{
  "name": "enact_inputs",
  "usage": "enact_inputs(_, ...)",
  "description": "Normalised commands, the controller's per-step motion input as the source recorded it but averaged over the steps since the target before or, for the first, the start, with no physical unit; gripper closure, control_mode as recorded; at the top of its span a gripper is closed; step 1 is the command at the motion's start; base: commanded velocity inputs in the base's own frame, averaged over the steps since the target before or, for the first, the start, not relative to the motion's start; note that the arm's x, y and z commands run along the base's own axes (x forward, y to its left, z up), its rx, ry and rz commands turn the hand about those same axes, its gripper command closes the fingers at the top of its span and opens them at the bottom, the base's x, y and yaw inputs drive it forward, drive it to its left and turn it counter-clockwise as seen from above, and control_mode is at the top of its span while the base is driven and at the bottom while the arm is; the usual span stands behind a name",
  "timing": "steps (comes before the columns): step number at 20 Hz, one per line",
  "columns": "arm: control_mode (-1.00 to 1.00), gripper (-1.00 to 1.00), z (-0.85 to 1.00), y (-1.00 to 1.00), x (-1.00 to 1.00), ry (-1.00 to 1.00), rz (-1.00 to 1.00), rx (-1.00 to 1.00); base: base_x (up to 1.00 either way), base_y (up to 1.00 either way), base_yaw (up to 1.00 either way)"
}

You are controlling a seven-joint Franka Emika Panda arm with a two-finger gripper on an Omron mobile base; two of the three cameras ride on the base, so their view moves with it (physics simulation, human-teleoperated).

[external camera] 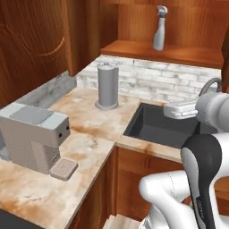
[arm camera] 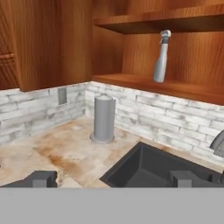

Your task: Grab the spray bottle from the cabinet, then place it next to the cutting board for sanitizing. Then grab the dish brush from the countertop next to the sink and place it next to the cutting board.

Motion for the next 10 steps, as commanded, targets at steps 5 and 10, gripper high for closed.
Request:
enact_inputs(5, 1.0, -1.0, 0.0, 0.0, 0.0, 0.0, 0.0, 0.0, 0.76, 0.17, -0.3)
enact_inputs(10, 1.0, -1.0, 0.0, 0.0, 0.0, 0.0, 0.0, 0.0, 0.54, -0.21, -0.2)
